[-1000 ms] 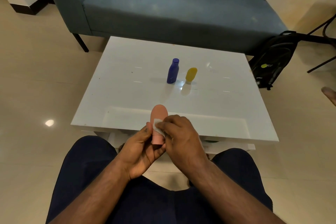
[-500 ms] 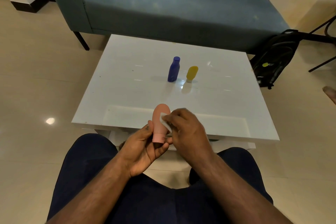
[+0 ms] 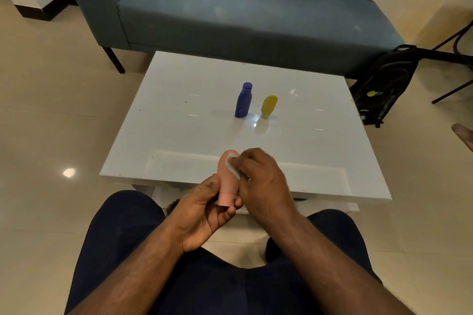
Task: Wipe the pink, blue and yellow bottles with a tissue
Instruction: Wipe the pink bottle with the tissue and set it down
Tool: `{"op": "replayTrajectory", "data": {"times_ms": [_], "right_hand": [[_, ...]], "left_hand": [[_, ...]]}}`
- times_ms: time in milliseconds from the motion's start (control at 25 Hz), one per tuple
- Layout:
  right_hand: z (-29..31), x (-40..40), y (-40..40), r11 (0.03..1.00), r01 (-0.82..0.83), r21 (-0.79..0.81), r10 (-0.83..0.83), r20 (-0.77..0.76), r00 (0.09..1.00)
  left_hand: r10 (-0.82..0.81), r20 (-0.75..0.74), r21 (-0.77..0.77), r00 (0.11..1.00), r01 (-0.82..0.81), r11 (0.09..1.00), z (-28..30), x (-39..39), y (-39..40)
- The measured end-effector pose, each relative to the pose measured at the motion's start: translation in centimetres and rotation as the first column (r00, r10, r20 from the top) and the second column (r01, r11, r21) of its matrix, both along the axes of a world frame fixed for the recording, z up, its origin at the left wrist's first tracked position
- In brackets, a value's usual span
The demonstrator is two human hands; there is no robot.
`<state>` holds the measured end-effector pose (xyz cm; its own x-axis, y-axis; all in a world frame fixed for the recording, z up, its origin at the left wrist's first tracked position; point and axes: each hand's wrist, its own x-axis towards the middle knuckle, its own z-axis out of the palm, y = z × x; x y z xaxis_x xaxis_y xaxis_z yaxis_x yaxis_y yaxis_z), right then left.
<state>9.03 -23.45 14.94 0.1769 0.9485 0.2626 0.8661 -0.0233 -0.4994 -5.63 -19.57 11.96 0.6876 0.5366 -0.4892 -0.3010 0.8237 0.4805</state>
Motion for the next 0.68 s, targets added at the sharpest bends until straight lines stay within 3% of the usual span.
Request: {"op": "replayTrajectory", "data": {"times_ms": [120,280,440,560,680], "right_hand": [[0.2,-0.3,-0.5,0.995,-0.098,-0.014,0.099,0.052,0.994],[0.6,1.4,1.3,0.991,0.133,-0.004,-0.133,-0.066,0.989],[1.2,-0.3,-0.5,0.995,-0.096,-0.018,0.097,0.027,0.995],[1.3,1.3,0.6,0.998,0.065,0.014,-0.063,-0.075,0.995],[1.5,0.9,0.7,0.996,0.088,-0.016,-0.088,-0.025,0.996]], "left_hand": [[-0.005,-0.022,0.018,1.000,0.005,1.000,-0.2,-0.1,0.0],[-0.031,-0.024,0.026,0.999,0.032,0.999,-0.8,-0.3,-0.1],[-0.043,-0.062,0.117,0.997,0.050,0.992,-0.4,0.0,0.0],[-0.047,-0.084,0.154,0.995,0.060,0.986,-0.5,0.0,-0.1],[-0.054,-0.116,0.192,0.992,0.076,0.978,-0.6,-0.2,-0.2]]}}
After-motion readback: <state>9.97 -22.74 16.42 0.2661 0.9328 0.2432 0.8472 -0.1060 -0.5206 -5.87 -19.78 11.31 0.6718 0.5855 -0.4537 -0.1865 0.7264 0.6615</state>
